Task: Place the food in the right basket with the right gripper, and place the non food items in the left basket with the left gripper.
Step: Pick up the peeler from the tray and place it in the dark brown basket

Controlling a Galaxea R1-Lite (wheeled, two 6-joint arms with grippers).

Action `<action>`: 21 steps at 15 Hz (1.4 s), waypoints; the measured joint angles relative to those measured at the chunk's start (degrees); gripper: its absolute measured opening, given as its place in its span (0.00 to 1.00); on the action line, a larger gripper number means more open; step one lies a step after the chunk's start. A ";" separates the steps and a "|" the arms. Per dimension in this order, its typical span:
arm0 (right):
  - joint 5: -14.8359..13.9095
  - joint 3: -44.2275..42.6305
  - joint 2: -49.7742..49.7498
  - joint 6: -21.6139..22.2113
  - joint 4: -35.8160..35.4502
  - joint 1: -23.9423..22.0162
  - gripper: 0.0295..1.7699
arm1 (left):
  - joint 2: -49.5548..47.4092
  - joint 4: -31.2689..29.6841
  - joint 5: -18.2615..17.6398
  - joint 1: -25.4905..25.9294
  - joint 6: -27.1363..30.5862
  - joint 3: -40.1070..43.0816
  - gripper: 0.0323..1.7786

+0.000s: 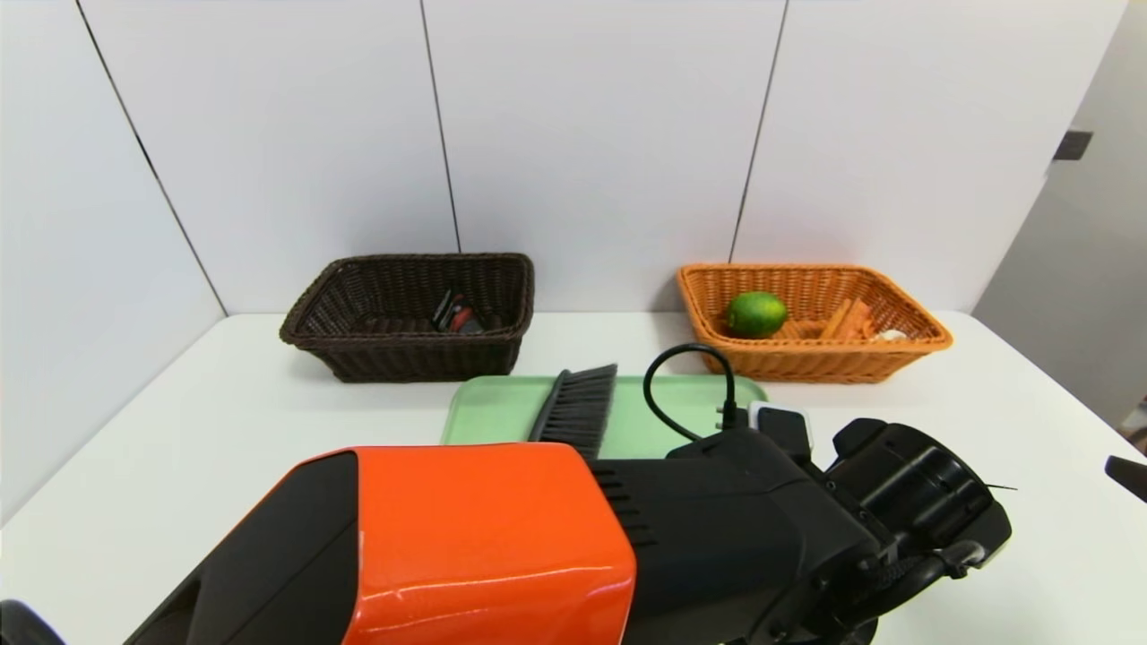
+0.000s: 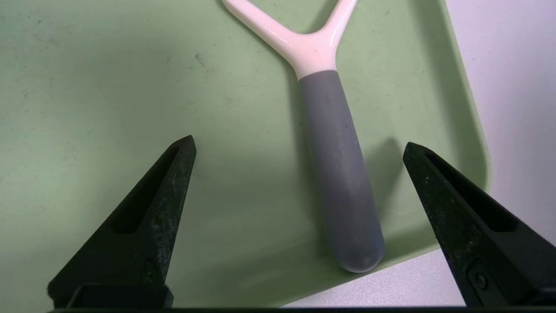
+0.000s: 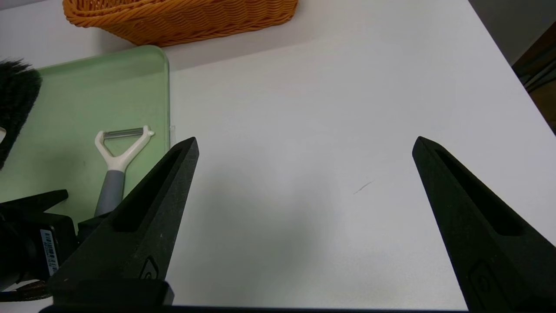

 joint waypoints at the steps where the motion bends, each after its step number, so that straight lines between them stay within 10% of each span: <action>1: 0.00 0.00 -0.02 0.02 0.00 0.00 0.96 | 0.05 0.12 0.07 0.02 0.04 0.02 0.82; 9: 0.02 -0.57 -0.51 -0.06 -0.02 0.00 0.96 | 0.54 0.01 -0.20 0.00 -0.35 0.02 0.15; 21: -0.06 0.00 -1.65 0.02 0.15 -0.02 0.96 | -12.17 4.75 -4.47 1.76 2.62 0.06 0.15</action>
